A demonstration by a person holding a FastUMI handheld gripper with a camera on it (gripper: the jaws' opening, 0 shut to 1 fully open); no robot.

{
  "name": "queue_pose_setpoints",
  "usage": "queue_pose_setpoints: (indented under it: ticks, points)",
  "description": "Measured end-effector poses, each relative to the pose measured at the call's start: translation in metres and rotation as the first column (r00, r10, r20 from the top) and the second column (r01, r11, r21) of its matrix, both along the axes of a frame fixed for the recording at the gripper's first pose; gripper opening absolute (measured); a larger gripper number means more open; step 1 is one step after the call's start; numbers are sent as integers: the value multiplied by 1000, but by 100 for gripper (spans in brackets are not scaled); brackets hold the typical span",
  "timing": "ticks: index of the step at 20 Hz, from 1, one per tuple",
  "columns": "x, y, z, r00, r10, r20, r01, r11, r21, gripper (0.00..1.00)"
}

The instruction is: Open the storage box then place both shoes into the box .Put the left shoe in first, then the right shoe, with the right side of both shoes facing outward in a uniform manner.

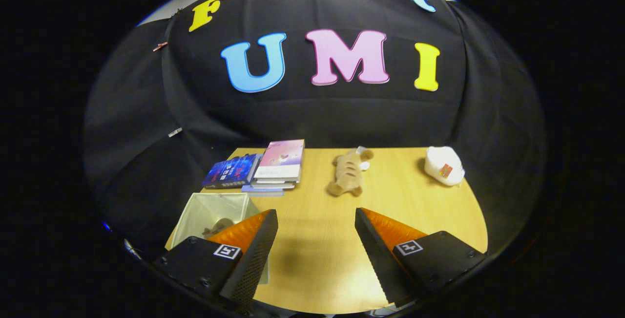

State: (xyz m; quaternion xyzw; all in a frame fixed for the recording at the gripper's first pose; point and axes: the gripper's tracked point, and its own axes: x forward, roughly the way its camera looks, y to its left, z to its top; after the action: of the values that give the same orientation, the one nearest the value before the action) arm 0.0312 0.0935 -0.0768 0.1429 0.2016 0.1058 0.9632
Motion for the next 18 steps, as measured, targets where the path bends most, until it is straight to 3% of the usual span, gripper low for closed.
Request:
queue_pose_setpoints:
  ticks: [4,8,15,18]
  points:
    - [-3,-46,35,984,-96,147,103,994,-39,98]
    - [-10,-82,73,932,-200,301,223,974,-45,98]
    - [-27,-98,110,855,-261,448,332,939,-86,98]
    - [-33,-92,115,845,-249,474,341,933,-118,97]
